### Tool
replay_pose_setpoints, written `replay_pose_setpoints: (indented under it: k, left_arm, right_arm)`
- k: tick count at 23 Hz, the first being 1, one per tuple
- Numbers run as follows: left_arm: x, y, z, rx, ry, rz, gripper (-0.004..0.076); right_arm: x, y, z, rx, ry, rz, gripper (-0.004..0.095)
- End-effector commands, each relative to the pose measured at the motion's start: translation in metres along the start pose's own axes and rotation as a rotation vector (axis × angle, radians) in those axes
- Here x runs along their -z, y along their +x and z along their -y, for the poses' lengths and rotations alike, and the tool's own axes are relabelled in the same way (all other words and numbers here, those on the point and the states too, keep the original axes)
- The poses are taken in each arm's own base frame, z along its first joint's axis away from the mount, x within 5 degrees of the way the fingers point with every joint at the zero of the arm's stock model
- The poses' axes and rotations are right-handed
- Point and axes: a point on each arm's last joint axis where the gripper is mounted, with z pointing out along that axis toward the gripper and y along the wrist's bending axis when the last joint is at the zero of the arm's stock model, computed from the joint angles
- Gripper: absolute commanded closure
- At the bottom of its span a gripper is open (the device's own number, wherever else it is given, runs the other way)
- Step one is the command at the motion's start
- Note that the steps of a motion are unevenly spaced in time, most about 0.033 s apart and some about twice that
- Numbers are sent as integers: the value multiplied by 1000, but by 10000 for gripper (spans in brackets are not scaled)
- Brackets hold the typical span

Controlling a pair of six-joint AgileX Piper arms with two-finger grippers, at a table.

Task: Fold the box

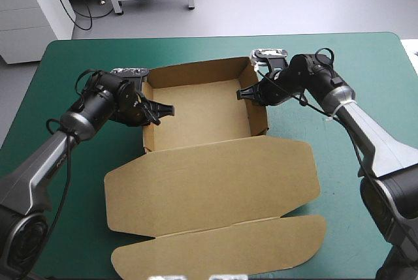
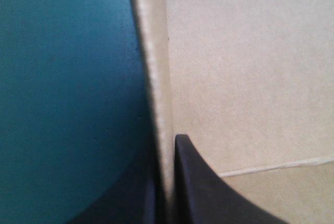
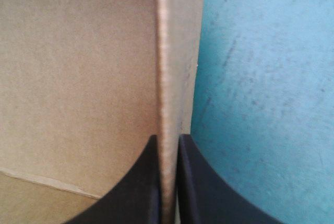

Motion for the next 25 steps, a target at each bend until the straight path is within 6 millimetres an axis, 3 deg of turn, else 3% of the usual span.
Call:
replay_pose_setpoints:
  k: [1, 5, 9, 15, 22, 25]
  left_arm:
    - [17, -20, 9, -58, 35, 74, 734]
    - [2, -36, 29, -99, 17, 9, 734]
    - [-10, -36, 54, -142, 47, -22, 734]
    - [-12, -36, 54, -214, 46, -26, 734]
    - [-20, -34, 53, -252, 33, -69, 732]
    - [-22, -33, 55, -272, 41, -75, 706]
  right_arm:
    - [38, -1, -6, 31, 43, 28, 926]
    - [39, 7, 7, 47, 182, -66, 926]
    - [24, 12, 14, 38, 219, -159, 926]
    - [0, 18, 18, 26, 207, -255, 926]
    - [4, 14, 17, 18, 209, -246, 925]
    - [6, 13, 17, -1, 217, -236, 876]
